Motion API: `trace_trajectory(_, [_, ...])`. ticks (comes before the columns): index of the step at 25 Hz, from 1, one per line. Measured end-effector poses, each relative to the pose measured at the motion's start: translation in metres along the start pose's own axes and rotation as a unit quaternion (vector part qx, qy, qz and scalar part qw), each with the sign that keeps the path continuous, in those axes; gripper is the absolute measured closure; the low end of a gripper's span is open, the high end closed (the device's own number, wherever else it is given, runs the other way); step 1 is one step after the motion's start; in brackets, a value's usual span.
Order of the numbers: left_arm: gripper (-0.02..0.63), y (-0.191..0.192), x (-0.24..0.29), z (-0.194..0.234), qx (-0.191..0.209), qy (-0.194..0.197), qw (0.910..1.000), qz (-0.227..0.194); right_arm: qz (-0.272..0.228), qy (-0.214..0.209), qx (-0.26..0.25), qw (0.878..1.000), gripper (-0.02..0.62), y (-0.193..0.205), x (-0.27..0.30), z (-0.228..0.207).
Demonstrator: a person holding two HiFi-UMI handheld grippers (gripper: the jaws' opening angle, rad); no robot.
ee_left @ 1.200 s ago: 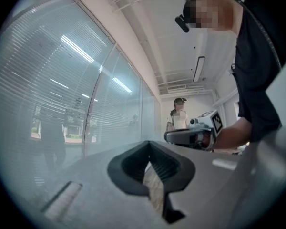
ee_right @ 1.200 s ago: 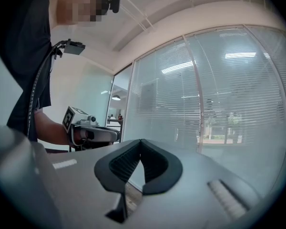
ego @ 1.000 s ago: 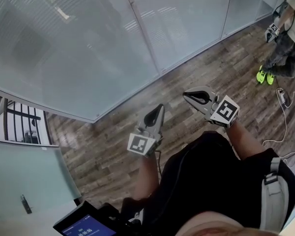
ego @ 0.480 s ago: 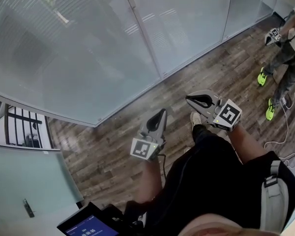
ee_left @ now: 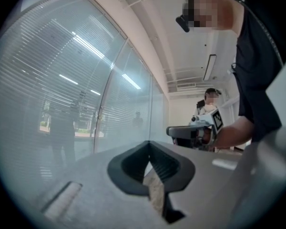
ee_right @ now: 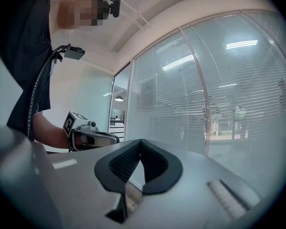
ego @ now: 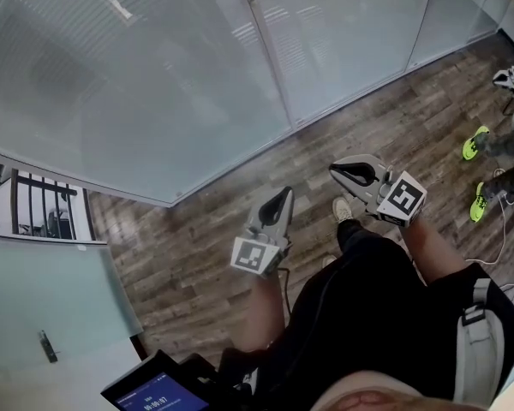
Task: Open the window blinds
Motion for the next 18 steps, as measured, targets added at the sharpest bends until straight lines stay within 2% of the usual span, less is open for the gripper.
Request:
trace_trajectory(4, [0.603, 0.0, 0.027, 0.018, 0.007, 0.001, 0.9999, 0.01, 0.006, -0.008, 0.007, 1.0, 0.589, 0.006, 0.015, -0.03])
trace_trajectory(9, [0.603, -0.007, 0.053, 0.018, 0.016, -0.003, 0.9998, 0.014, -0.01, -0.025, 0.005, 1.0, 0.589, -0.001, 0.016, -0.056])
trace_trajectory(18, [0.603, -0.037, 0.115, 0.05, 0.064, -0.023, 0.9971, 0.036, -0.047, -0.052, 0.023, 0.997, 0.589, -0.023, 0.038, -0.128])
Point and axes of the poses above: the fingertips, and each gripper's own axes: x forward along the fingers, z to its left, y out of its underside, the point moved 9 cm from there along -x, backward along the fingers, and after that the axes turned 6 degrees about x, right-handed, at the moved point
